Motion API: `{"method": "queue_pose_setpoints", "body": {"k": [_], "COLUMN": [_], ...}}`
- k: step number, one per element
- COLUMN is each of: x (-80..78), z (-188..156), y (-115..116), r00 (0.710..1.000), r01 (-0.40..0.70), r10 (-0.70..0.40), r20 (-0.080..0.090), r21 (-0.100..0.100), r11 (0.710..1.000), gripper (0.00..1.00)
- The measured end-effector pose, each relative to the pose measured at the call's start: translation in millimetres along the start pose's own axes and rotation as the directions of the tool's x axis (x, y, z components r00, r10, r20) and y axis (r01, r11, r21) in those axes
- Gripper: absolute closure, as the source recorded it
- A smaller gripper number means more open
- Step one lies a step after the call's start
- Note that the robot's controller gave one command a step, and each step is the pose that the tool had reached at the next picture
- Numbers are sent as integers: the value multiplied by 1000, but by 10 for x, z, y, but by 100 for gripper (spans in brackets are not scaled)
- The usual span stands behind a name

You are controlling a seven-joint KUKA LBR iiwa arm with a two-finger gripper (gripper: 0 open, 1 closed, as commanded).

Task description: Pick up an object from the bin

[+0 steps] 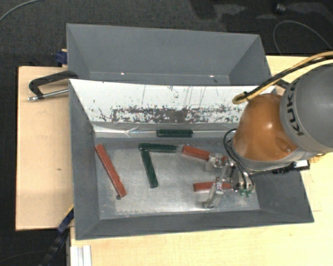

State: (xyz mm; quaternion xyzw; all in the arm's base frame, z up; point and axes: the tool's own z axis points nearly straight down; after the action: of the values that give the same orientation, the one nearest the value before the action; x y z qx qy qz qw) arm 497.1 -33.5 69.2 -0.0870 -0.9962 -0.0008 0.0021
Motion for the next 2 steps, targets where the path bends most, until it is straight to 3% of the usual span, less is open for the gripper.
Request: {"method": "queue_pose_setpoints", "body": {"k": [1, 2], "x": [-4, -4], "z": [-4, -4], "y": [5, 7], "r00": [1000, 1000], "r01": [0, 1], "r10": [0, -1], "r20": [3, 3], "r21": [0, 1], "r11": [1000, 1000], "gripper": [0, 100]}}
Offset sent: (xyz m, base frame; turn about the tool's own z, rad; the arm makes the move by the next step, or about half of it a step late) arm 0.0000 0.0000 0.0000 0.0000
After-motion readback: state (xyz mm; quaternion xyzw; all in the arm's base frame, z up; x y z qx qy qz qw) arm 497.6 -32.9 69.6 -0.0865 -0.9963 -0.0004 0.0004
